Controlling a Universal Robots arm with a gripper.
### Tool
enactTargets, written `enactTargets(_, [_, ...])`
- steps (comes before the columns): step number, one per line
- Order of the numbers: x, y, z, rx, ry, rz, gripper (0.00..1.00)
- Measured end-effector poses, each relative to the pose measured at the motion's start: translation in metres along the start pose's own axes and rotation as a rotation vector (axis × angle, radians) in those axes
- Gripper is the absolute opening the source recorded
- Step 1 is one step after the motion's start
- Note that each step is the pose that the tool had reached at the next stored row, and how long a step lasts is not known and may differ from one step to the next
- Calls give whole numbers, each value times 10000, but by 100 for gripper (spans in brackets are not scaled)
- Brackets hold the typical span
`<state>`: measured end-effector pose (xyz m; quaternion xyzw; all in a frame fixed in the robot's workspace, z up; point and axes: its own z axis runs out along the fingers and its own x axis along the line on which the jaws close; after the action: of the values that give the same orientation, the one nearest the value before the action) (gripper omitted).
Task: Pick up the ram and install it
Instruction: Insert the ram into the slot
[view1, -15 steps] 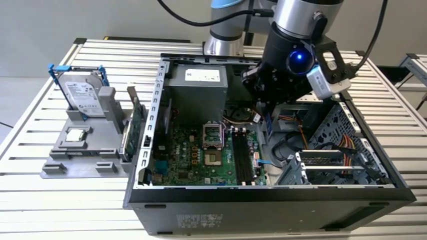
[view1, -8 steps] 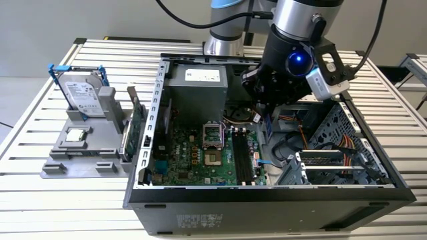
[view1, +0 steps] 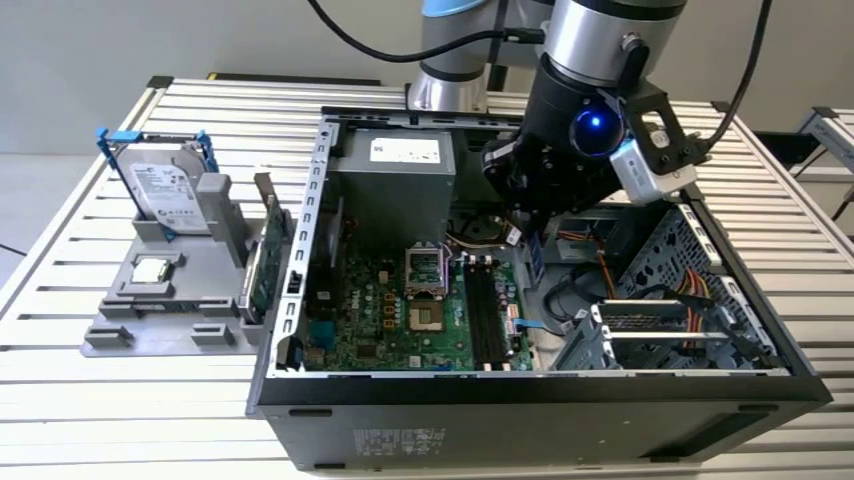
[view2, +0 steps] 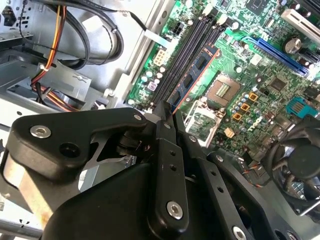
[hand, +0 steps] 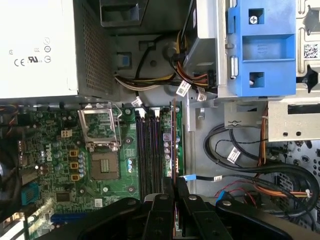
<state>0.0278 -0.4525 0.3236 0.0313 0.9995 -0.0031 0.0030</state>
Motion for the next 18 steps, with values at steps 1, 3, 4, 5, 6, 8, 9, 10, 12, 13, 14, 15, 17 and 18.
enactTargets(1, [0,0,4,9,0,0,0])
enactTargets(3, [0,0,15,29,-2,0,0])
enactTargets(4, [0,0,20,39,-3,0,0])
enactTargets(5, [0,0,25,50,-3,0,0])
enactTargets(6, [0,0,30,61,-4,0,0])
enactTargets(8, [0,0,39,74,-4,0,0])
enactTargets(9, [0,0,40,76,-5,0,0])
enactTargets(10, [0,0,40,77,-4,0,0])
enactTargets(12, [0,0,42,75,-5,0,0])
enactTargets(13, [0,0,42,75,-5,0,0])
enactTargets(14, [0,1,44,75,-5,0,0])
enactTargets(15, [0,3,50,71,-6,0,0])
enactTargets(17, [1,4,64,72,-6,7,0])
enactTargets(18, [1,4,71,73,-5,16,0])
